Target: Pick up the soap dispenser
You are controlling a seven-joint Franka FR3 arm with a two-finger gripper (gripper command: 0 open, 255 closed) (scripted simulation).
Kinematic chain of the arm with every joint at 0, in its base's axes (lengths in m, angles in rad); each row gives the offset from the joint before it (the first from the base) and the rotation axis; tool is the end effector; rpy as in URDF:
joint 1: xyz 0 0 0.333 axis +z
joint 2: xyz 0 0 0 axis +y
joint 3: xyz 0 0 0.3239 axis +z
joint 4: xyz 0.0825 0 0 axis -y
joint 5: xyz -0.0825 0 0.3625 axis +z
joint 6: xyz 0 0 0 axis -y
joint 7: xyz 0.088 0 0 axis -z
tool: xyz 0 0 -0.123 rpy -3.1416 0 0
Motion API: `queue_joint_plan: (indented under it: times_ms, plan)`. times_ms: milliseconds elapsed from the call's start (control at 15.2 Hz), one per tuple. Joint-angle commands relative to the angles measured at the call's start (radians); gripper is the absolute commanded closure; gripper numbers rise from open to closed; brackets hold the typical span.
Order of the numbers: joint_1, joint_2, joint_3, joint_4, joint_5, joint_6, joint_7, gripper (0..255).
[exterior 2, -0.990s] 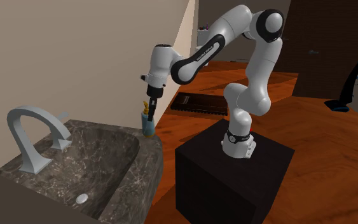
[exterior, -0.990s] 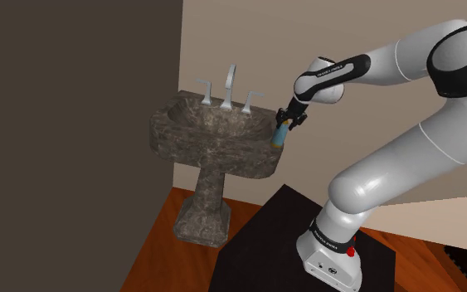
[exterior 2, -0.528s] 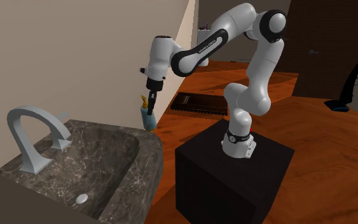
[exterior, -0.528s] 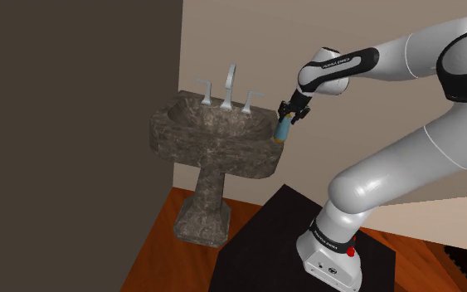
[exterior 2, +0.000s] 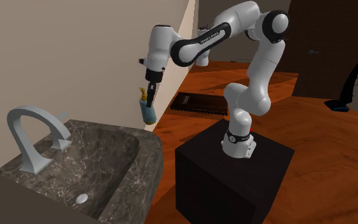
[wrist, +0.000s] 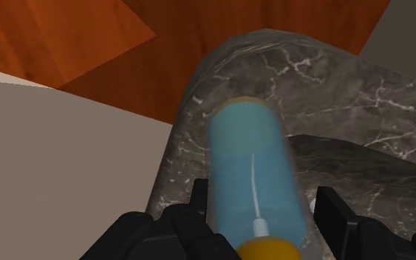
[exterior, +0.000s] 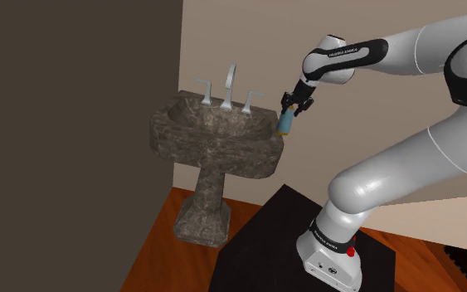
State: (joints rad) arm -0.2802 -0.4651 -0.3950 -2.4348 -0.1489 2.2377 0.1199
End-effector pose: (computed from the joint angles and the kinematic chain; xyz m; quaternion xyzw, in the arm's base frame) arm 0.3159 -0.2744 0.4835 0.9324 -0.3401 0.1224 0.0090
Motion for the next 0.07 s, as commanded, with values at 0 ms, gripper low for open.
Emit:
queue_joint_plan:
  times_ms: [0]
  plan:
    - [0.000,-0.001,0.001,0.006,0.000,-0.007,0.001,255]
